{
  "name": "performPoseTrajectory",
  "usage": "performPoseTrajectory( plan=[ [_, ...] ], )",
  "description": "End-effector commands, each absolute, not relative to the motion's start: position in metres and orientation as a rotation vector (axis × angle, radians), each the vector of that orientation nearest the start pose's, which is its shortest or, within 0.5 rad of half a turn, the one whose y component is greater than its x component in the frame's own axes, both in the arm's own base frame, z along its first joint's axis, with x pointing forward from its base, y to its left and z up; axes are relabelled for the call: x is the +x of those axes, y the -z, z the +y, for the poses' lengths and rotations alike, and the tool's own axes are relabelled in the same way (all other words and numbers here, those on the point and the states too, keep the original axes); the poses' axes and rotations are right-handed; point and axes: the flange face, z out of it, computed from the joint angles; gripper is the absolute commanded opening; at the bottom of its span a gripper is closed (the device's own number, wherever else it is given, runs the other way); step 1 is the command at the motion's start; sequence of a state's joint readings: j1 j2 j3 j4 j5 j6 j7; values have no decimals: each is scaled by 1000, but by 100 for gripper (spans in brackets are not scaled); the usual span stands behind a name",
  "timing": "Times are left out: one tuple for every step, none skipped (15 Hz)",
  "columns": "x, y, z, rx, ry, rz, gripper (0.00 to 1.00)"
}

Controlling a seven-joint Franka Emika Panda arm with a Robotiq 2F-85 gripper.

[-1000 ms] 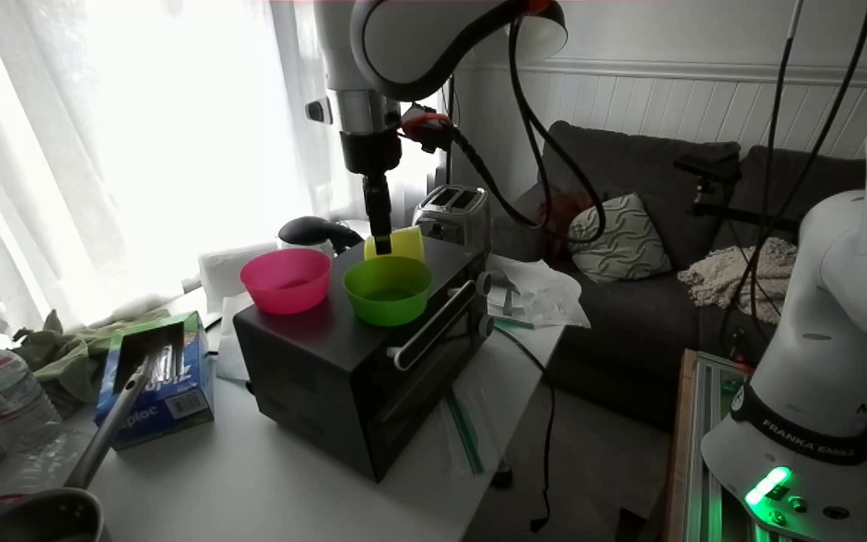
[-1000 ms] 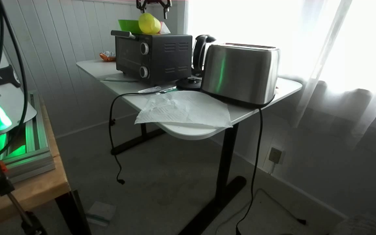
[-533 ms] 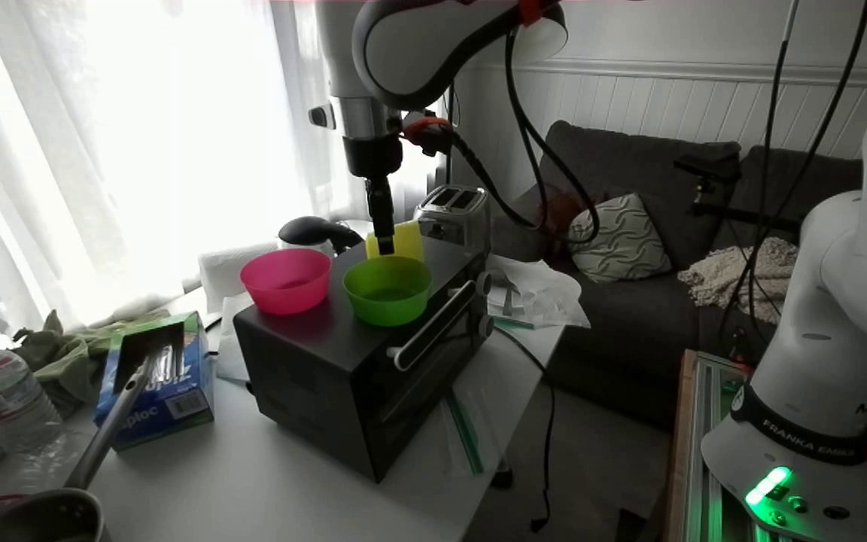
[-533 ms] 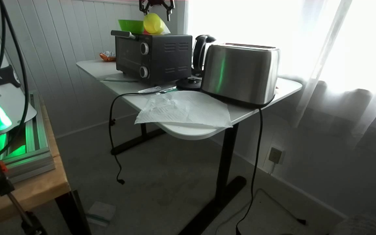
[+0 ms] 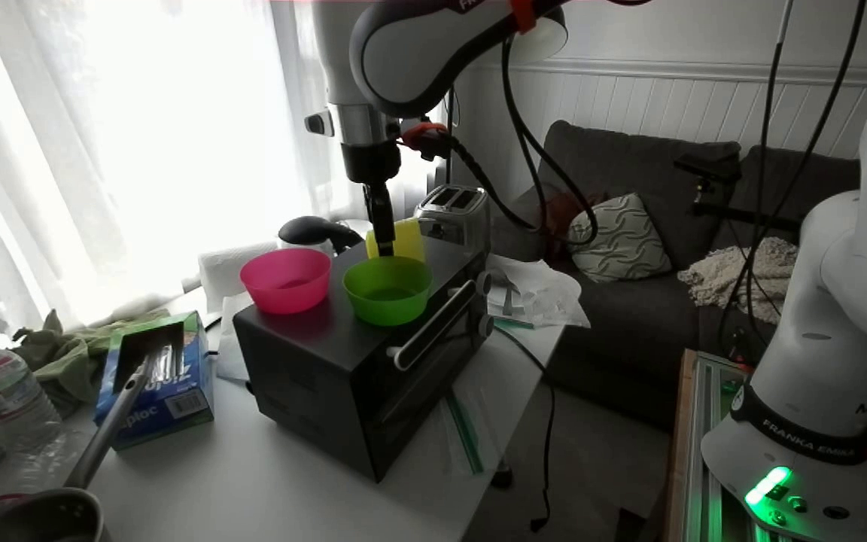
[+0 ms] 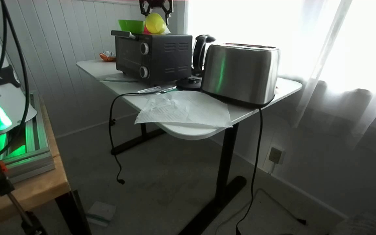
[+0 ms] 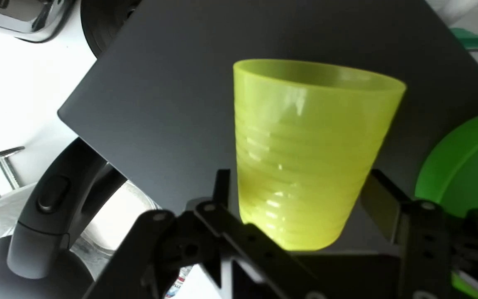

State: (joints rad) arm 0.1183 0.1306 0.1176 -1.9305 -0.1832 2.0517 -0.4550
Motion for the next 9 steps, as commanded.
performPoseTrajectory(
  plan=[
    [577,-423,120,-3035,-33,-1277,51],
    [576,-424,117,-3042,-23,-1266,45],
    [575,-426,113,-3046,-18,-1249,45],
    [575,-427,109,-3047,-10,-1234,45],
    [574,-429,104,-3048,2,-1215,45],
    [573,-431,97,-3051,14,-1190,45],
    [572,-434,89,-3050,34,-1156,45],
    [571,-438,79,-3028,70,-1106,45],
    [570,-440,69,-3009,99,-1053,45]
  ],
)
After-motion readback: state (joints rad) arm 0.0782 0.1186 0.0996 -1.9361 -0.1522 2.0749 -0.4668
